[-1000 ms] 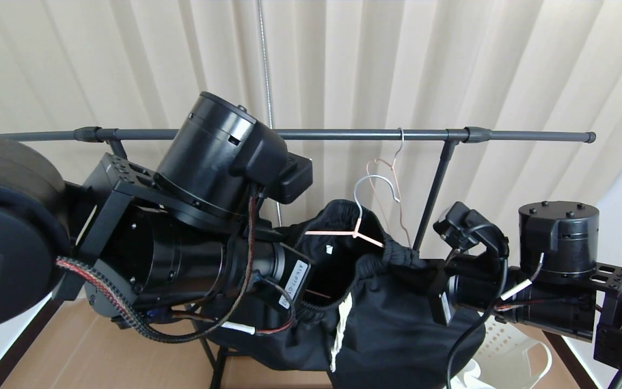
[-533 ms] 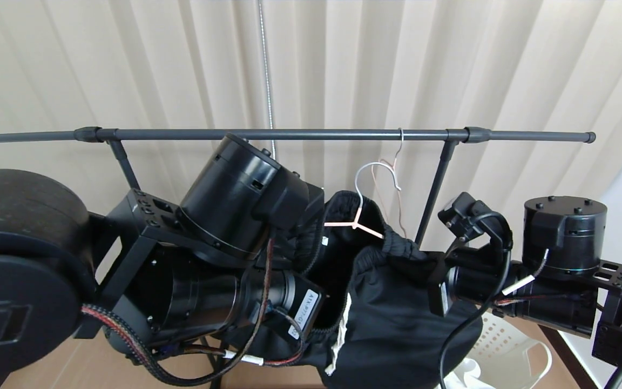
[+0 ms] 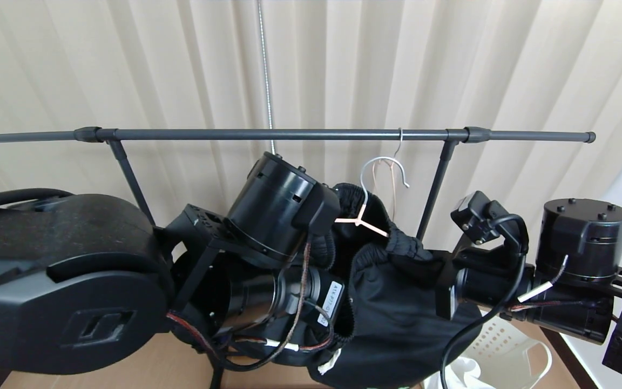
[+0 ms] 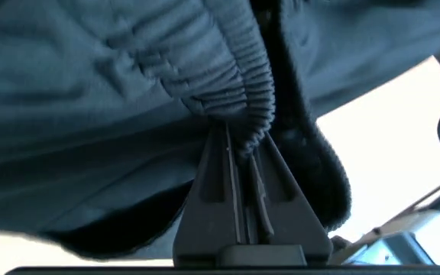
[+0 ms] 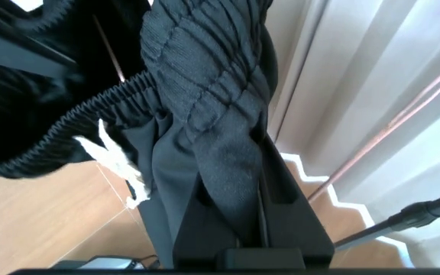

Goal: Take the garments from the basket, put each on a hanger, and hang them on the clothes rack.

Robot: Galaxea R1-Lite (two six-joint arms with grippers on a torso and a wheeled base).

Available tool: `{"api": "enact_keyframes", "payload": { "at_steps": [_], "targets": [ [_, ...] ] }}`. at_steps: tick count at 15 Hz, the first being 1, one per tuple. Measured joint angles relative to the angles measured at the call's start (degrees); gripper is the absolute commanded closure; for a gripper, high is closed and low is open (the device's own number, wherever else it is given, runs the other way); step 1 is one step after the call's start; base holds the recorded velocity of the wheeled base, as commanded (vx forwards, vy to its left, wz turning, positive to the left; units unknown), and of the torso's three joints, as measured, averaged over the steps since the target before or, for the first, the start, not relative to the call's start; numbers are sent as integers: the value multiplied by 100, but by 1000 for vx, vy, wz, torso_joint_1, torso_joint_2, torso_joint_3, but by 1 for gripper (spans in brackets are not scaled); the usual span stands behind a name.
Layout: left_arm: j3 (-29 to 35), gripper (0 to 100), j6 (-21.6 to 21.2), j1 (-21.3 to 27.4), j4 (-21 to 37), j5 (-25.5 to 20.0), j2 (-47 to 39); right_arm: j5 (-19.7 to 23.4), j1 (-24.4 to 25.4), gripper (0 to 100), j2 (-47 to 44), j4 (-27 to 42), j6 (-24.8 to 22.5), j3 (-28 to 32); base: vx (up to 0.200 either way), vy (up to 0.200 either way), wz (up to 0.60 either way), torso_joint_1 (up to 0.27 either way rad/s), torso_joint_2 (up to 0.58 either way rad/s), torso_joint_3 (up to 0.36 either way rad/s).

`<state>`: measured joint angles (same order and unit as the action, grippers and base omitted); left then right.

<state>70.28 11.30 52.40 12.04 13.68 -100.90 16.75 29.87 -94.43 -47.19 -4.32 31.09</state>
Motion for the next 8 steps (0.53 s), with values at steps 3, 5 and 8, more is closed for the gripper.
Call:
{"api": "enact_keyframes", "payload": {
  "at_steps": [3,5,8],
  "targets": [
    [41,0,183,-13,-48,41,-155,9,0,100,11,-87,-13,-90,0,0,0,0,0,0],
    [55,0,196,-15,-48,55,-188,11,1,100,17,-93,-17,-110,0,0,0,0,0,0],
    [-77,0,194,24,-45,90,-45,-4,1,100,11,-93,-22,-118,0,0,0,0,0,0]
  ]
}}
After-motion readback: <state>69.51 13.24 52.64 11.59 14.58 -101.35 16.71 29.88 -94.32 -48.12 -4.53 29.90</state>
